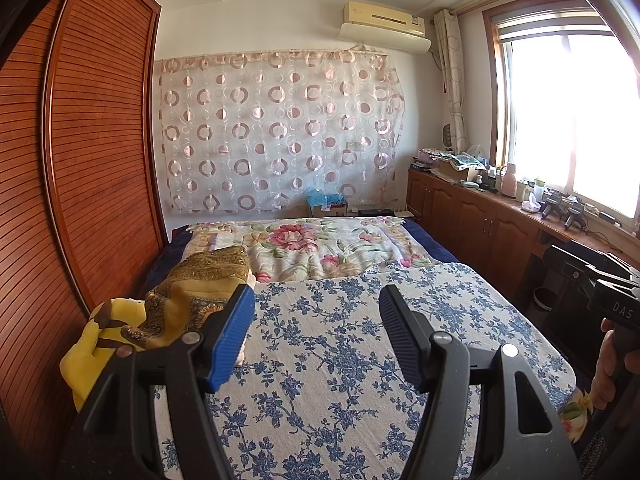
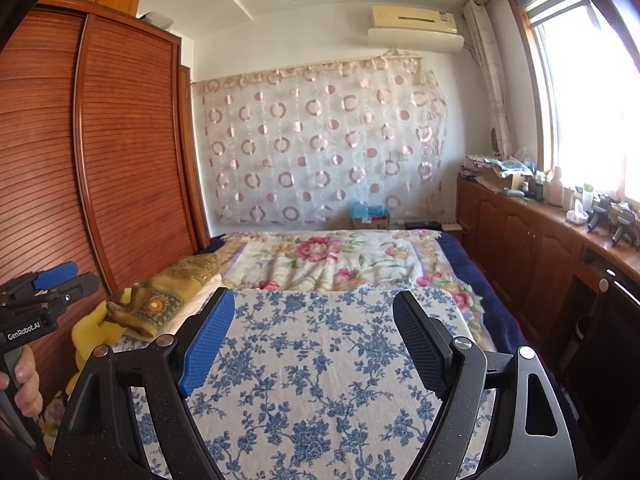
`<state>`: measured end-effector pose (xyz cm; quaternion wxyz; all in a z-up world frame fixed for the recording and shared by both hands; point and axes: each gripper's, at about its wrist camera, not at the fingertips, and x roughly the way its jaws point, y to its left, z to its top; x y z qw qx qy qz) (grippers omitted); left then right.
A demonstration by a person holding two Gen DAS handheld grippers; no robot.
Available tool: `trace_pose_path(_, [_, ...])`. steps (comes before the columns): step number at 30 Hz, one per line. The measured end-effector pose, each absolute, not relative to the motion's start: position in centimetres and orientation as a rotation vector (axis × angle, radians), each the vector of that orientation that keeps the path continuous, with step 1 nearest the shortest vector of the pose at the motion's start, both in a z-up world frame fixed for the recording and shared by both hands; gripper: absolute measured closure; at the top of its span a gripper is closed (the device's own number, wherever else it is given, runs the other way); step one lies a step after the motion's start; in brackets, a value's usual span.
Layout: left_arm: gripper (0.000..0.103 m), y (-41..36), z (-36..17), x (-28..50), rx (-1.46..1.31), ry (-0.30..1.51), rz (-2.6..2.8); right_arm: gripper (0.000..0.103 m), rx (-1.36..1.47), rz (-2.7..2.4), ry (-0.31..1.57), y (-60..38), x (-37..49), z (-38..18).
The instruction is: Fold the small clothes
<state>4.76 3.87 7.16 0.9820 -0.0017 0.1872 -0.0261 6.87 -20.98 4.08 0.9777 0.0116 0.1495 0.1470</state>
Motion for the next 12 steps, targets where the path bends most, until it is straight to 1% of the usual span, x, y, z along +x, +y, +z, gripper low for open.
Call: trace_pose_path(12, [0.038, 3.91, 7.14, 4.74, -0.004, 0.377, -0.052, 0.02, 0.023, 0.295, 0.301, -21.03, 6.88, 4.08])
